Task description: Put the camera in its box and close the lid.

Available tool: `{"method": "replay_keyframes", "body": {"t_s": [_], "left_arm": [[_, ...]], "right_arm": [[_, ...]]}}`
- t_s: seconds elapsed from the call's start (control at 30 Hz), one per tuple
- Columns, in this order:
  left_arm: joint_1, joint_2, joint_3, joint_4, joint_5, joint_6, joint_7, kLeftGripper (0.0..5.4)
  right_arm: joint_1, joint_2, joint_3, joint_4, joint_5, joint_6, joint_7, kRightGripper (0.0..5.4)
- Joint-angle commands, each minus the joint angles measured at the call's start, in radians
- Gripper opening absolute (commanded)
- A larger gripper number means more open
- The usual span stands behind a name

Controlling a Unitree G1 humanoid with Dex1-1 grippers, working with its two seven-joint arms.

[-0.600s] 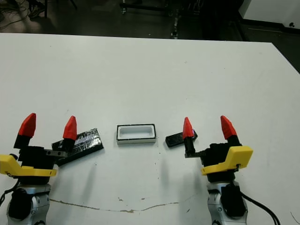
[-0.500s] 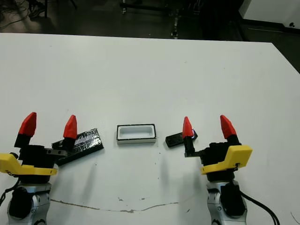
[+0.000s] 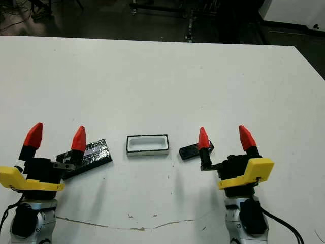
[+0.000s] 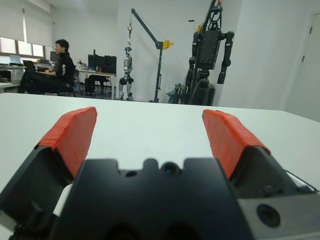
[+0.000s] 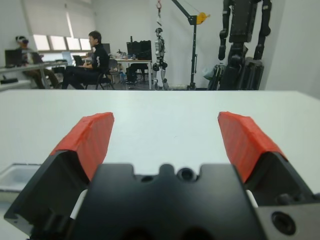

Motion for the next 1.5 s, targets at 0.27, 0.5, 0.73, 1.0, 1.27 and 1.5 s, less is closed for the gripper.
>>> {"method": "replay_keyframes", "body": {"t_s": [0.27, 0.5, 0.73, 1.0, 1.27, 1.5], "left_arm": [[0.026, -0.012, -0.004, -0.001, 0.017, 0.004, 0.017, 5.38], [0.029, -0.007, -0.006, 0.004, 0.013, -0.004, 0.007, 5.38], [0.034, -0.009, -0.002, 0.002, 0.013, -0.003, 0.011, 5.38], [0.027, -0.003, 0.003, 0.011, 0.019, -0.002, 0.008, 5.38], [0.019, -0.002, 0.003, 0.012, 0.013, 0.006, 0.004, 5.38], [0.015, -0.006, -0.003, 0.004, 0.007, 0.019, 0.006, 5.38]], "right_arm": [[-0.315, -0.405, -0.110, 0.104, 0.041, 0.158, 0.294, 5.40], [-0.608, -0.698, -0.015, 0.186, -0.040, 0.301, 0.544, 5.40], [-0.866, -0.776, 0.146, 0.352, -0.036, 0.344, 0.877, 5.40], [-1.099, -0.802, 0.382, 0.493, -0.196, 0.259, 1.199, 5.40], [-1.240, -0.767, 0.560, 0.612, -0.258, 0.150, 1.431, 5.40], [-1.303, -0.781, 0.739, 0.629, -0.238, 0.169, 1.432, 5.40]]}}
